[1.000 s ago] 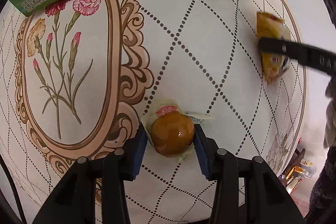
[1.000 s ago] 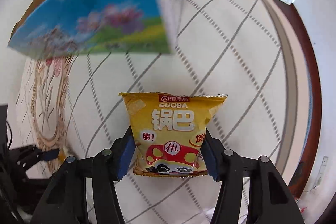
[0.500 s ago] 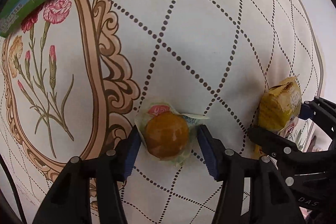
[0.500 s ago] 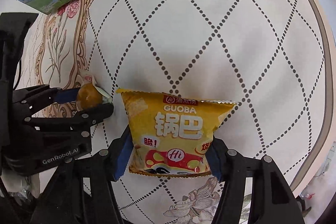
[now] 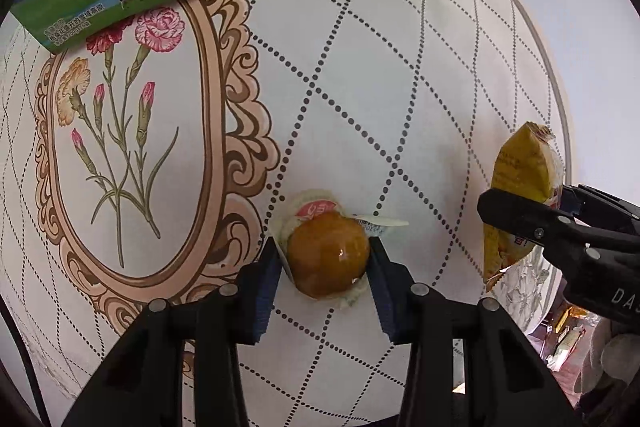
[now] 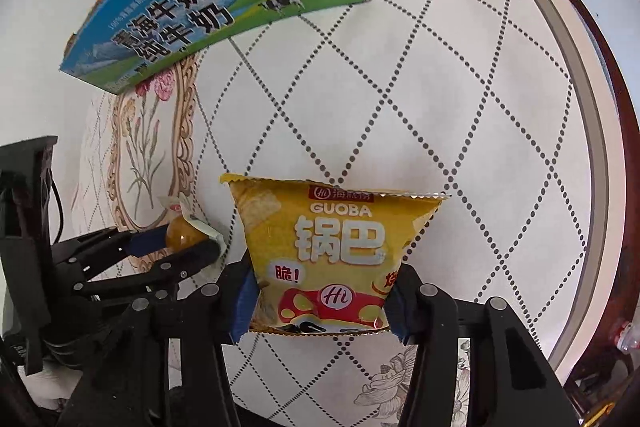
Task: Organize snacks
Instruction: 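Place both snacks into the box and open both tools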
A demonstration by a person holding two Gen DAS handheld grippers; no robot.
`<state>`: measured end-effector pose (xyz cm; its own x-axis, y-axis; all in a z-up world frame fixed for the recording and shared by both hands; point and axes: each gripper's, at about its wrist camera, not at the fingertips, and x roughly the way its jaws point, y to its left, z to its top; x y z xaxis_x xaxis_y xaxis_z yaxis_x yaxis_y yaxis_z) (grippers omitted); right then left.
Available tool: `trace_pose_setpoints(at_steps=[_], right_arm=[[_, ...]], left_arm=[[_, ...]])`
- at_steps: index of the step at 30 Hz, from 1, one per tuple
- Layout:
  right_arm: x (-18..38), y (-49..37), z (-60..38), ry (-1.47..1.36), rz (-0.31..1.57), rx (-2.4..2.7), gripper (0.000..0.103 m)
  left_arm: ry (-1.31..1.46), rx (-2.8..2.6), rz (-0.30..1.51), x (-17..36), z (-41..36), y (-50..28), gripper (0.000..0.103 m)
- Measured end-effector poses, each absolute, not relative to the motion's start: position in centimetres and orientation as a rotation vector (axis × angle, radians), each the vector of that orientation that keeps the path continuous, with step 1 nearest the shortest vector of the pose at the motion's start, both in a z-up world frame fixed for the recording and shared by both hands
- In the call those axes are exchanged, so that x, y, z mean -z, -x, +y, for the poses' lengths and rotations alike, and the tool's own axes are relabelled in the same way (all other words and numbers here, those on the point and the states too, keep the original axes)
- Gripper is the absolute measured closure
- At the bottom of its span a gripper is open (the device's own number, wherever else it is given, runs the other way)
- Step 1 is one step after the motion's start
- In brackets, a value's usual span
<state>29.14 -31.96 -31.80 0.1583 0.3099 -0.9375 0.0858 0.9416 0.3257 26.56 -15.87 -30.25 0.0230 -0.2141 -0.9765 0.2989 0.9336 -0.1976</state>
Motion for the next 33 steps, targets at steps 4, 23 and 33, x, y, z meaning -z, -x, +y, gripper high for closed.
trace_pose_setpoints(at_steps=[4,23,33], right_arm=[[28.1,-30.5,-31.8,-0.370,1.336,-0.196,0.048],[16.4,-46.9,-30.8,-0.327,1.082,-0.198,0.048],[20.7,-53.9,-28.6,-0.210,1.184,-0.186,0.048]], left_arm=[[-0.012,0.423,1.434,26.2,-15.2,-26.8,0.064],[0.017,0.299,1.250,13.8,-9.0,-46.3,0.063],[-0.025,0.224,1.397,21.2,-7.8,-52.3,0.063]])
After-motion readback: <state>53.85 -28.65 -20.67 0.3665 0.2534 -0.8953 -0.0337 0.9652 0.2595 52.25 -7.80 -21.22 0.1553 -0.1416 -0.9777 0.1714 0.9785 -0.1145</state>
